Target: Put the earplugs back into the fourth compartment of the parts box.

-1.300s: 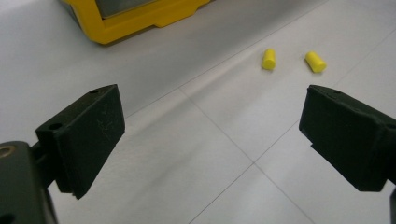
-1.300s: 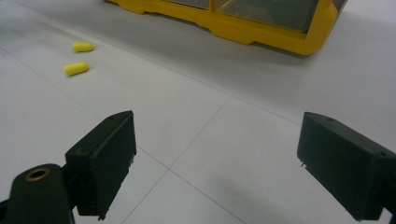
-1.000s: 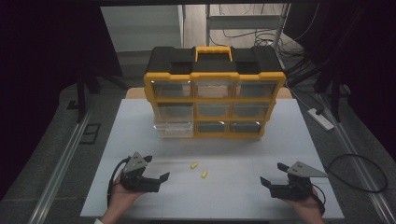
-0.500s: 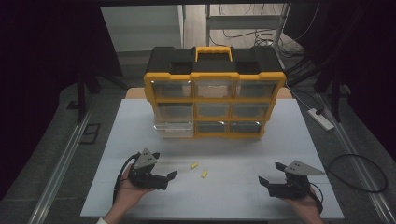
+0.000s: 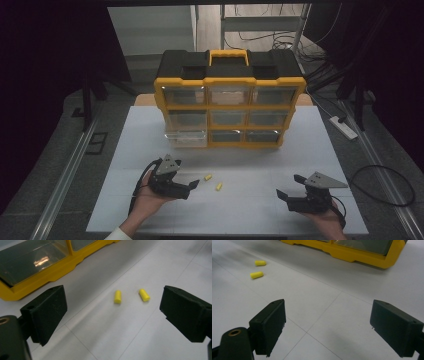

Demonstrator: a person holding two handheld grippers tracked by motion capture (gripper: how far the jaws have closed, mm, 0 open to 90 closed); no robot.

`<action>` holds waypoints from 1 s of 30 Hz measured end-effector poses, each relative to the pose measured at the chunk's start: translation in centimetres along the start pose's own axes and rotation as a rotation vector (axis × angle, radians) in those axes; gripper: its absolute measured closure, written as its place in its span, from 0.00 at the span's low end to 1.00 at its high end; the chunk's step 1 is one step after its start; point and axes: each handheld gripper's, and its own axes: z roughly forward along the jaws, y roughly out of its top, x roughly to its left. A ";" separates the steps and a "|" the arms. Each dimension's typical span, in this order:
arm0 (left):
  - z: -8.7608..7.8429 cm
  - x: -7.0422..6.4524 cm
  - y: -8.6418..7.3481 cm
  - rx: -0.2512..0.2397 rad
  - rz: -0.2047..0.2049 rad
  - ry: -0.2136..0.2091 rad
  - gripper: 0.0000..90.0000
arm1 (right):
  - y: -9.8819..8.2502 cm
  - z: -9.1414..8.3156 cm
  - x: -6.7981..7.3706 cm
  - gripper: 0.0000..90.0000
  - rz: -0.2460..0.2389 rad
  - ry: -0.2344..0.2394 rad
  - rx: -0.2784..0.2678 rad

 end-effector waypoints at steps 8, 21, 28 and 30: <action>2.3 -0.1 0.7 0.061 0.023 -0.013 0.12 | 0.0 0.1 0.0 0.16 -0.001 0.000 0.006; 5.2 -0.4 1.9 0.144 0.063 -0.042 0.17 | -0.1 0.0 -0.1 0.16 -0.004 -0.007 0.013; 6.4 -0.3 2.1 0.186 0.096 -0.042 0.23 | -0.1 0.0 -0.2 0.16 -0.001 -0.008 0.014; 6.9 -0.2 2.2 0.202 0.100 -0.049 0.26 | -0.2 0.0 -0.2 0.16 -0.003 -0.009 0.016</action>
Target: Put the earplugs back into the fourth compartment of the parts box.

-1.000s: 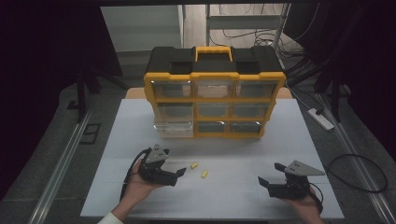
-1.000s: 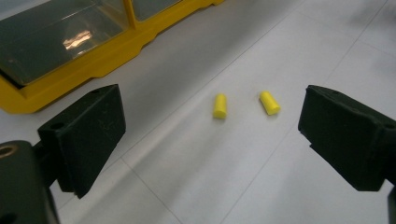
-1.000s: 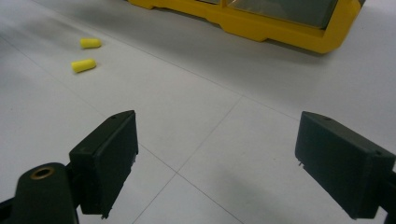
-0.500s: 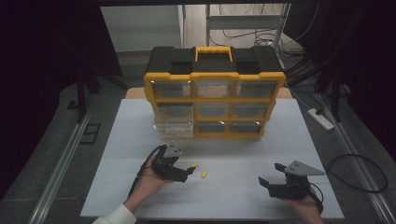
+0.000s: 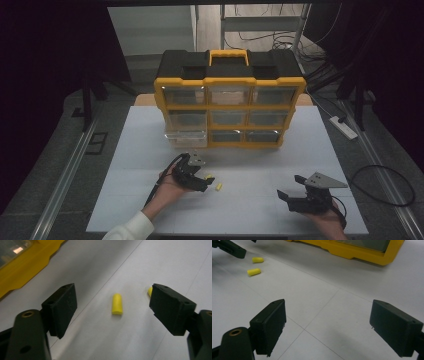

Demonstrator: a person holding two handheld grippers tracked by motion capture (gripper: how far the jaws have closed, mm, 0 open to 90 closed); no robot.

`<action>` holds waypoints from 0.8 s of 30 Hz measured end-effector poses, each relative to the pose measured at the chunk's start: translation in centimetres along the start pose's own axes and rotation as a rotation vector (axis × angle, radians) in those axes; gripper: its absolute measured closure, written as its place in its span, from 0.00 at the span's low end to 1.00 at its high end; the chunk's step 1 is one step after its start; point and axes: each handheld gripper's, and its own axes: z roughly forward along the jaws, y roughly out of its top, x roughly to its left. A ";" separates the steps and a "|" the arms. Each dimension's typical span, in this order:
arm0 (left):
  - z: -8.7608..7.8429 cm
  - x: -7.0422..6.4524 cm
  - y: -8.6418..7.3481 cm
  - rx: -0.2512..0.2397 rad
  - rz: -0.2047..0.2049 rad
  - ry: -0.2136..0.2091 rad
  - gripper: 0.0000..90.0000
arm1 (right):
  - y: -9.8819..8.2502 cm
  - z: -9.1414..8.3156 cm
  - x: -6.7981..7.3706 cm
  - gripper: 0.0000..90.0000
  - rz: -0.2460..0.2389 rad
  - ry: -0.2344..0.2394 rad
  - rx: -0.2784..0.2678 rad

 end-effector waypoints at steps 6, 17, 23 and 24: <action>0.9 0.1 0.3 0.035 0.009 -0.004 0.31 | 0.0 0.0 0.0 0.16 0.003 -0.001 0.001; 1.8 0.3 0.4 0.081 0.009 -0.030 0.35 | 0.0 -0.1 -0.1 0.16 0.000 0.002 0.000; 2.0 0.4 0.3 0.096 0.012 -0.049 0.41 | -0.1 -0.1 -0.1 0.16 0.000 -0.001 0.003; 2.1 0.3 0.3 0.100 0.016 -0.049 0.44 | -0.1 -0.1 -0.1 0.16 0.000 0.000 0.001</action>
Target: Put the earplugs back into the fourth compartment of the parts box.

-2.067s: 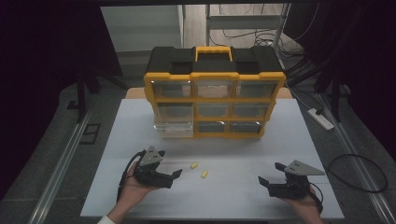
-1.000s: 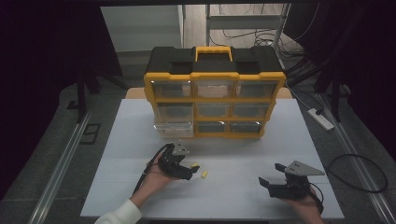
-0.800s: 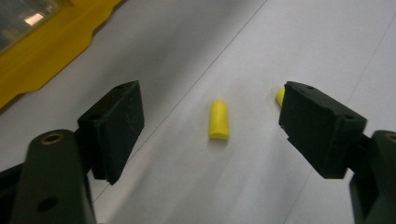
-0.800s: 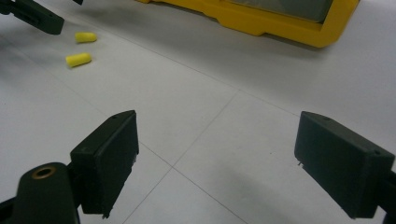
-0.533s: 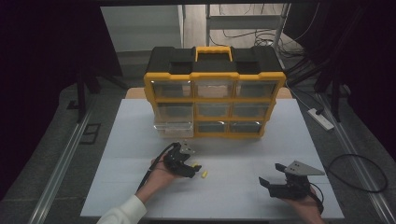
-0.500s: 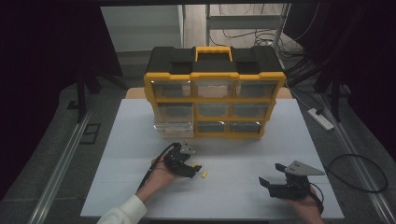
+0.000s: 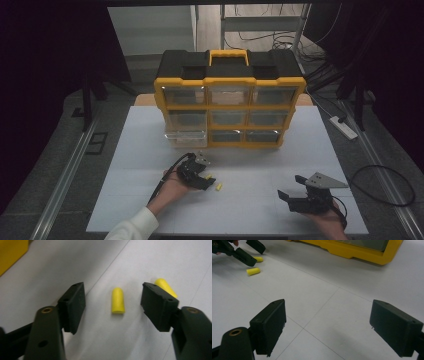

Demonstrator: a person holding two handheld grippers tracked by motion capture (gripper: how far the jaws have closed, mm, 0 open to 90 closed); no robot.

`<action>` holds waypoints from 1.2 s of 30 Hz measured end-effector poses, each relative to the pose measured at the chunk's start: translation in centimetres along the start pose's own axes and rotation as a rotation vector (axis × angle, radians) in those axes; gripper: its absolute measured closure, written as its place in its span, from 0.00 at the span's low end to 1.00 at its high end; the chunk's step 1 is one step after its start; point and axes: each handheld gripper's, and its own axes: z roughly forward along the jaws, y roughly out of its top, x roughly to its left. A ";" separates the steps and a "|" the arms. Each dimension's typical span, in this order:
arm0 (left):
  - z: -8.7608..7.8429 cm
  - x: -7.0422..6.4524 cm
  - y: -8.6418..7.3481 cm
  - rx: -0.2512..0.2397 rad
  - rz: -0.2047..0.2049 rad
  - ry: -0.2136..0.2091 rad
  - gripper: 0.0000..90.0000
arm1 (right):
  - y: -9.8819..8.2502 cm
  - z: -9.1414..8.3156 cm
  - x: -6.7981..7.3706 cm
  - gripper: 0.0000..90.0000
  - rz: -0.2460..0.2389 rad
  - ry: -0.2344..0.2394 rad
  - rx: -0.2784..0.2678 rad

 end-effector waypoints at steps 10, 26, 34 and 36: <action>-0.2 -0.2 0.0 -0.002 0.032 -0.014 0.78 | 0.0 0.0 0.0 0.16 0.000 -0.004 0.001; -2.9 -1.0 -0.8 -0.168 -0.001 0.006 0.88 | 0.0 -0.1 0.0 0.16 0.001 -0.009 -0.002; -4.8 -1.5 -1.1 -0.265 0.000 0.026 0.87 | 0.0 0.0 0.0 0.16 -0.002 -0.007 0.000; -5.5 -1.5 -1.1 -0.298 -0.003 0.030 0.87 | 0.0 0.0 0.0 0.16 -0.001 -0.005 0.001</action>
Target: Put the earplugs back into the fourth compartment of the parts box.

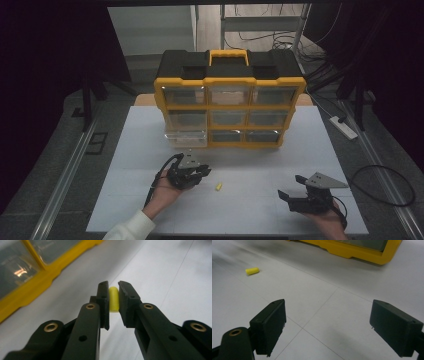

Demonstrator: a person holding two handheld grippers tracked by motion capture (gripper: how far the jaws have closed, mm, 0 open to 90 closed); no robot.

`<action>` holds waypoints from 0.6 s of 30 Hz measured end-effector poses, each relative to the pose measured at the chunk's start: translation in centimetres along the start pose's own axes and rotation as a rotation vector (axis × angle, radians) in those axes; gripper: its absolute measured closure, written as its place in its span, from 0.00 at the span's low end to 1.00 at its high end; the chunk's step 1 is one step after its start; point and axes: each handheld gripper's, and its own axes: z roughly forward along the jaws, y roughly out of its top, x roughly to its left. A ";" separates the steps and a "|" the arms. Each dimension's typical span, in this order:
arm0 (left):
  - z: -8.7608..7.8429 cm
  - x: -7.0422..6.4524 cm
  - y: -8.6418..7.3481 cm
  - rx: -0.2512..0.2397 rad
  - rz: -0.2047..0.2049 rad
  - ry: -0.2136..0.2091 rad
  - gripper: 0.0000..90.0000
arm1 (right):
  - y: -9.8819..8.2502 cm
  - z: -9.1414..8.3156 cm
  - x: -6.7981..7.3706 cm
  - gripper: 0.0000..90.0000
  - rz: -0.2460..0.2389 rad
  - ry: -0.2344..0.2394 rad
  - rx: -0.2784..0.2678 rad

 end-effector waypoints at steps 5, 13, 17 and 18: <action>-1.4 -0.2 0.7 -0.072 -0.011 0.004 0.87 | 0.0 0.0 0.0 0.16 -0.003 -0.002 0.003; -3.7 -0.3 1.9 -0.166 -0.023 0.015 0.87 | 0.0 0.1 0.0 0.16 -0.004 -0.006 0.003; -4.5 -0.3 2.3 -0.200 -0.030 0.015 0.87 | 0.0 0.0 0.0 0.16 -0.003 -0.007 0.003; -4.7 -0.3 2.3 -0.206 -0.031 0.015 0.87 | 0.0 0.0 0.0 0.16 -0.004 -0.007 0.003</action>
